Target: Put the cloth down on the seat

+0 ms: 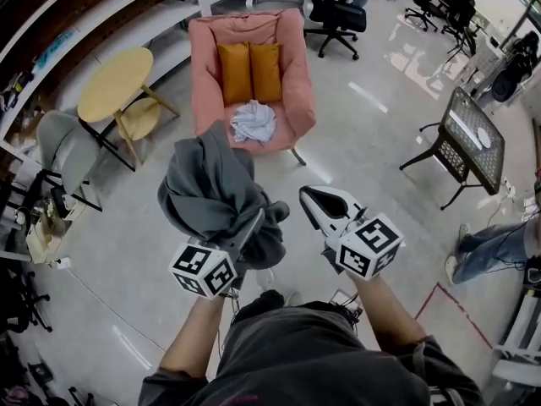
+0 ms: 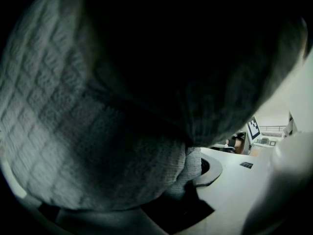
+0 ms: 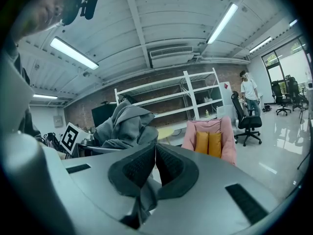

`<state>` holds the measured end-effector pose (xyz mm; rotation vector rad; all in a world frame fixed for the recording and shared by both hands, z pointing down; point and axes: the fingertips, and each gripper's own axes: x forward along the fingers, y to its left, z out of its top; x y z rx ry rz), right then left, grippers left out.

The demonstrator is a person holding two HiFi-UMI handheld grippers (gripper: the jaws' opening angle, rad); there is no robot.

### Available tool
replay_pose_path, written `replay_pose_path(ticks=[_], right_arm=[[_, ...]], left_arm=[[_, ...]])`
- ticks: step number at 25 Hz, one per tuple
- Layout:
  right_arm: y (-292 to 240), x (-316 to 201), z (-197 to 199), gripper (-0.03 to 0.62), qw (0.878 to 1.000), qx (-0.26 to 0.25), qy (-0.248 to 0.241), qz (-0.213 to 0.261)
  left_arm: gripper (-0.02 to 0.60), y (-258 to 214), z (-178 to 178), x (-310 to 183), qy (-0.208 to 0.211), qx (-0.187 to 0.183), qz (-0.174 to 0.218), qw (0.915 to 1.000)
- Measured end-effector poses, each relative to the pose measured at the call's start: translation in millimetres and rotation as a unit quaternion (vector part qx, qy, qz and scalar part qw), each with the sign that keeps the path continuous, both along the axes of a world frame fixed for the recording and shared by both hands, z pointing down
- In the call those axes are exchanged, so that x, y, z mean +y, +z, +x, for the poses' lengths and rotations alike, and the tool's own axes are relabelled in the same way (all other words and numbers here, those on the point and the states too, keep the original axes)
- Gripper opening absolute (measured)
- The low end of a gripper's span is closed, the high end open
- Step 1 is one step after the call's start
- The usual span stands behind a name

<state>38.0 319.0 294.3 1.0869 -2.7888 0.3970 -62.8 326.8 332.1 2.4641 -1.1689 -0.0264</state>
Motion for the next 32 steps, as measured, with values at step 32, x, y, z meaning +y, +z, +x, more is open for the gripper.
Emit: replay_pose_path(ticks=[32], right_arm=[[8, -191, -42, 0.015, 1.000, -0.018, -0.011, -0.015]], left_arm=[[0.268, 2, -48, -187, -0.020, -0.005, 0.003, 0.9998]])
